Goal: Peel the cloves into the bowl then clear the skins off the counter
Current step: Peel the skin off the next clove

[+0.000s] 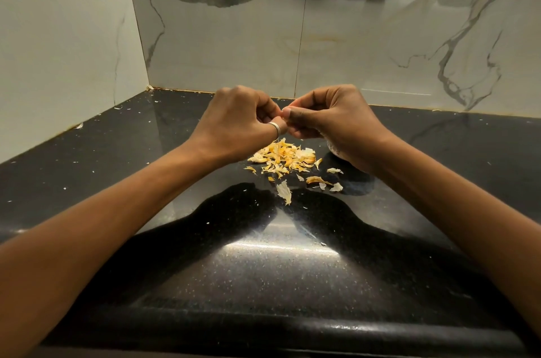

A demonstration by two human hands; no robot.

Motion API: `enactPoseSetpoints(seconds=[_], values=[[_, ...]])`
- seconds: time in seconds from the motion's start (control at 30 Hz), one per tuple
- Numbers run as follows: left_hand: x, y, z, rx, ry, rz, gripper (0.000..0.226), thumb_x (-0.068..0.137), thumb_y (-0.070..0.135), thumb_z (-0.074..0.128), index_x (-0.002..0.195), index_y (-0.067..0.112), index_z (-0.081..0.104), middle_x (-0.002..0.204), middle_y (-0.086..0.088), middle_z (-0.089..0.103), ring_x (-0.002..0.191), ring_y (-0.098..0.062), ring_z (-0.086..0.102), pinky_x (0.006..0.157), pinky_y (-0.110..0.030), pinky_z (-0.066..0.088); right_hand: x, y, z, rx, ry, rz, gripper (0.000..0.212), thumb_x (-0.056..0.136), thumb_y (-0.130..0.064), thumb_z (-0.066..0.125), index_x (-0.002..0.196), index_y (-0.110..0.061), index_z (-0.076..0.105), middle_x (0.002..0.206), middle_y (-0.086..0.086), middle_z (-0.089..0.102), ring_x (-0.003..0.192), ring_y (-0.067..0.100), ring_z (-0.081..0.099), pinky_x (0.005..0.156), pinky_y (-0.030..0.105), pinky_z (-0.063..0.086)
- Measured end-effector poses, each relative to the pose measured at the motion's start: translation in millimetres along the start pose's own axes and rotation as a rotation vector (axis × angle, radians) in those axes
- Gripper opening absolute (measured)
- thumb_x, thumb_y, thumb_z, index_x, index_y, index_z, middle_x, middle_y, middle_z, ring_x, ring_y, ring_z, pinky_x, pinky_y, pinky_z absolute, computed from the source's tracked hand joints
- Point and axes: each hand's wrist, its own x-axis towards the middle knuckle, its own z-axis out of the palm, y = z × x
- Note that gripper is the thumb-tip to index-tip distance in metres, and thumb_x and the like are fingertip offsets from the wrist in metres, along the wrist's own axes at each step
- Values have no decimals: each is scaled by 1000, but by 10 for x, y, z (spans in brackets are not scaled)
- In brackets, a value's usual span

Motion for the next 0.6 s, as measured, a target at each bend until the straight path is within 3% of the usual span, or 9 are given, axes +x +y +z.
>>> enactPoseSetpoints(seconds=[0.2, 0.5, 0.6], values=[[3, -21, 18, 55, 26, 74, 19, 87, 29, 73, 87, 11, 78, 65, 4, 67, 55, -4, 60, 55, -18, 46, 9, 29, 5, -18, -1, -14, 13, 88, -8, 72, 97, 1, 72, 91, 21, 74, 77, 24, 71, 74, 32, 62], [8, -51, 34, 125, 27, 109, 28, 83, 39, 63, 81, 14, 76, 57, 12, 56, 51, 4, 50, 53, -17, 36, 0, 41, 28, -86, 21, -56, 18, 88, -8, 73, 101, 3, 73, 88, 17, 75, 77, 25, 73, 73, 31, 62], [9, -56, 33, 153, 21, 95, 23, 85, 35, 66, 80, 15, 76, 58, 12, 56, 52, 4, 50, 54, -19, 41, -19, 22, 54, -122, 14, -80, 15, 87, -9, 73, 99, 1, 74, 87, 15, 76, 80, 27, 75, 72, 28, 61]])
